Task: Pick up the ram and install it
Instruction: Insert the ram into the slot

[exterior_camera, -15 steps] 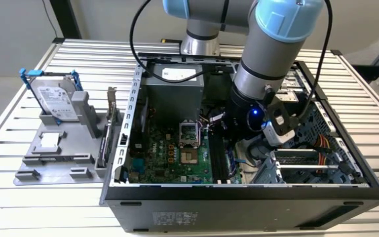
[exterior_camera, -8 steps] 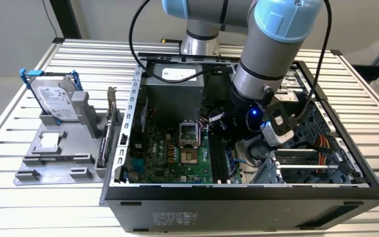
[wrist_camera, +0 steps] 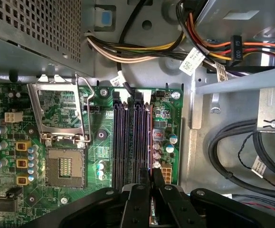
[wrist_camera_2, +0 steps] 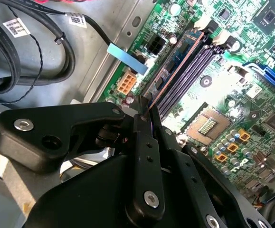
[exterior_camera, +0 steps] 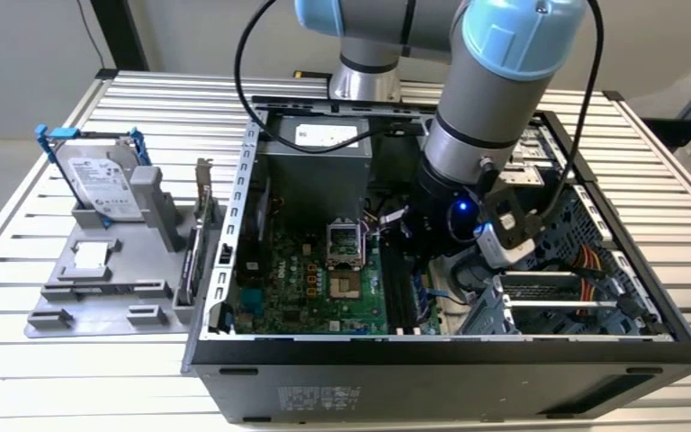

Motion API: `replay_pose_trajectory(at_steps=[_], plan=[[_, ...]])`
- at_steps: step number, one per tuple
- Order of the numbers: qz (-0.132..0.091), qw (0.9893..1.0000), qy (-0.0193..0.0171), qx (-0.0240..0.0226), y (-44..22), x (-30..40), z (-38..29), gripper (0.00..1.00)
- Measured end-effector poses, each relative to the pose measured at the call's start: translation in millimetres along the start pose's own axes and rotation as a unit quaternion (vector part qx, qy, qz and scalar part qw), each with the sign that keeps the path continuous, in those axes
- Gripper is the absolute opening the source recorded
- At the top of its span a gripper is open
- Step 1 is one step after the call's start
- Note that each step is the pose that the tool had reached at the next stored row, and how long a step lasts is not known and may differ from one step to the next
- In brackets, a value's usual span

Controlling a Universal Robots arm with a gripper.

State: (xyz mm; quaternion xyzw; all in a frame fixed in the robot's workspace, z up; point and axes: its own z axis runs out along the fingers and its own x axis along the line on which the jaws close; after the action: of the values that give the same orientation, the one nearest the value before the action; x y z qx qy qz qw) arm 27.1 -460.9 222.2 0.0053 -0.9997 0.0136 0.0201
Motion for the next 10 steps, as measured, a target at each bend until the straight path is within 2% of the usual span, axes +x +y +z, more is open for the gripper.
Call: replay_pose_trajectory(at_steps=[10], plan=[[-0.002, 1.0000, 0.0000, 0.0001, -0.6, 0.9, 2.6, 0.00]])
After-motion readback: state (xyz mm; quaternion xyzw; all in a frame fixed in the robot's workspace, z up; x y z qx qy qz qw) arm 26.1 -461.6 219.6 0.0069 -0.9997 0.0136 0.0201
